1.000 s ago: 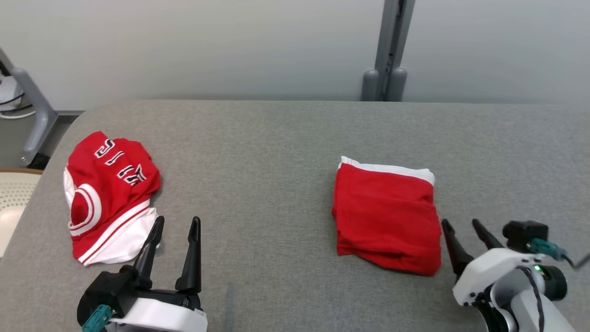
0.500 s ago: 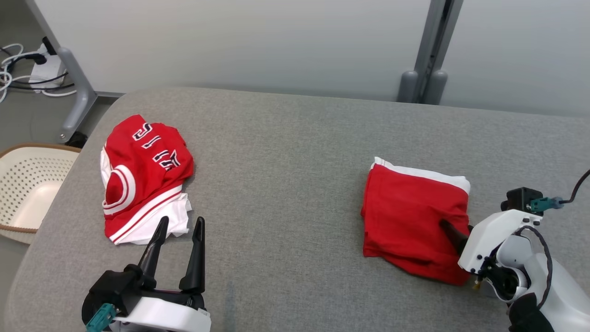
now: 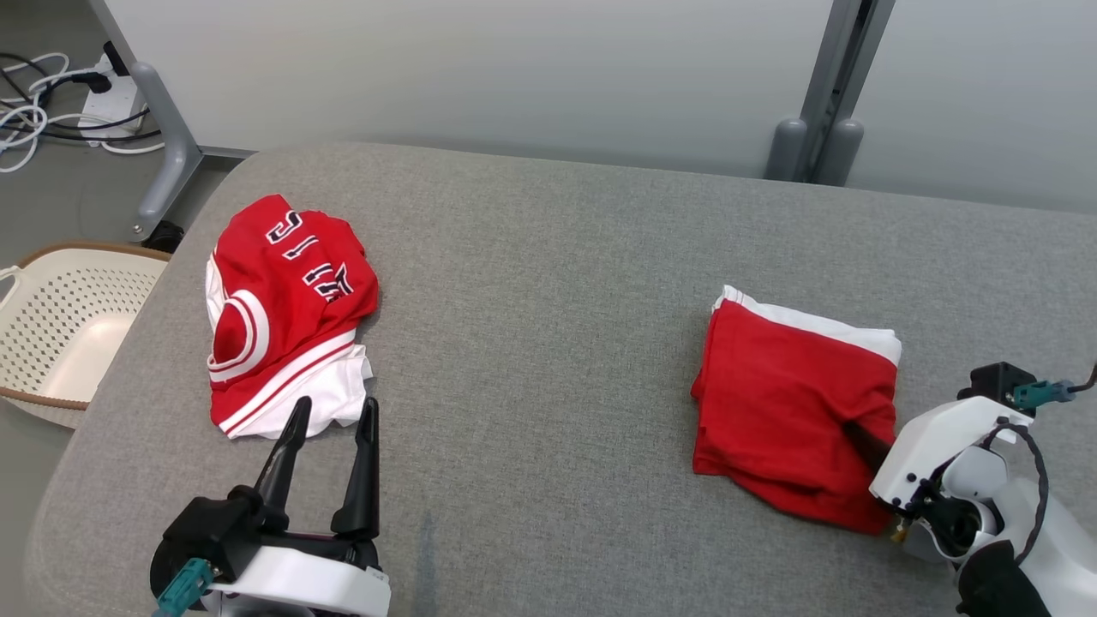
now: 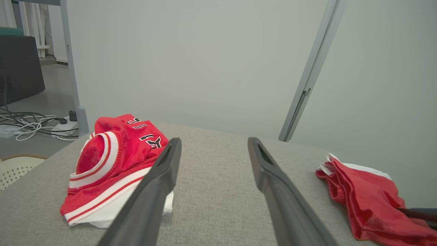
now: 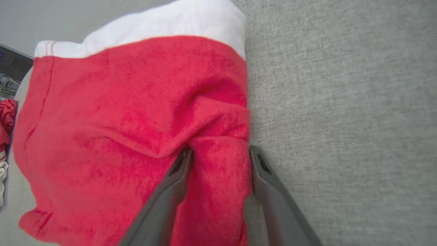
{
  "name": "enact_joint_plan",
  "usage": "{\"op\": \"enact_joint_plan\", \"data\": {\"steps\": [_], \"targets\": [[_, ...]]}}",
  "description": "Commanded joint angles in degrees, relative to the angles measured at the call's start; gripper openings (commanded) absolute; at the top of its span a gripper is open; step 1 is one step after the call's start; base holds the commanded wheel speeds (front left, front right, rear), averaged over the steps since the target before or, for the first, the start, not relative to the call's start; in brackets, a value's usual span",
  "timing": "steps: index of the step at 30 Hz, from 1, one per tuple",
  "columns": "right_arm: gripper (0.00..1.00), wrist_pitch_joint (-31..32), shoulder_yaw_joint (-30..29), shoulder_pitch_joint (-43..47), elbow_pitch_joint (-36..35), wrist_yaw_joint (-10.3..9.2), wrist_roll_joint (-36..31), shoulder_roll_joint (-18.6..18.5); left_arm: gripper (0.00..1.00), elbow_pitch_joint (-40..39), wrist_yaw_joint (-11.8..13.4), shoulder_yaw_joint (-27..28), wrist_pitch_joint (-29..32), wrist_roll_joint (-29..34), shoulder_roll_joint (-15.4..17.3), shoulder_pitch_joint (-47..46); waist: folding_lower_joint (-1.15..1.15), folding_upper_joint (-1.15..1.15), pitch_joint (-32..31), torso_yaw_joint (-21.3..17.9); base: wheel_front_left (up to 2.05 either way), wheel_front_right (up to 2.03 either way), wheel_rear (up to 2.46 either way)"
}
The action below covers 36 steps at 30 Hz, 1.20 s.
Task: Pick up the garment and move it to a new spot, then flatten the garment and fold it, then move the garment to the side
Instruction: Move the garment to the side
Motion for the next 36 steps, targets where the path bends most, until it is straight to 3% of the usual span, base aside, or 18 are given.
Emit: {"op": "enact_joint_plan", "data": {"steps": [1,11,16,24,36], "targets": [[0.0,-0.4,0.8,0.5,0.7,-0.01,0.6,0.7,1.0,0.1,-0.3,0.4,0.0,0.1,0.2,-1.0,0.0,0.0,-0.1,-0.1,0.0,0.0,0.0],[0.0,-6.7,5.1,-1.6,-3.0,0.0,0.8,-1.9,1.0,-0.2,-0.4,-0.1,0.0,-0.1,0.2,-1.0,0.0,0.0,-0.3,-2.2,0.0,0.0,0.0],[0.0,-7.5,8.5,-3.3,-5.0,0.0,0.2,-5.4,1.0,-1.5,-1.0,-2.0,0.0,0.0,0.2,-1.8,0.0,0.0,1.0,-4.8,0.0,0.0,0.0],[0.0,-7.5,12.4,-6.6,-7.1,0.0,0.9,-9.5,1.0,-3.0,-1.5,-5.1,0.0,0.7,0.2,-4.0,0.0,0.0,4.3,-11.9,0.0,0.0,0.0],[0.0,-9.1,17.4,-10.1,-7.7,0.0,3.3,-8.9,1.0,-2.0,-2.4,-8.7,0.0,2.7,0.2,-7.3,0.0,0.0,7.7,-23.1,0.0,0.0,0.0]]}}
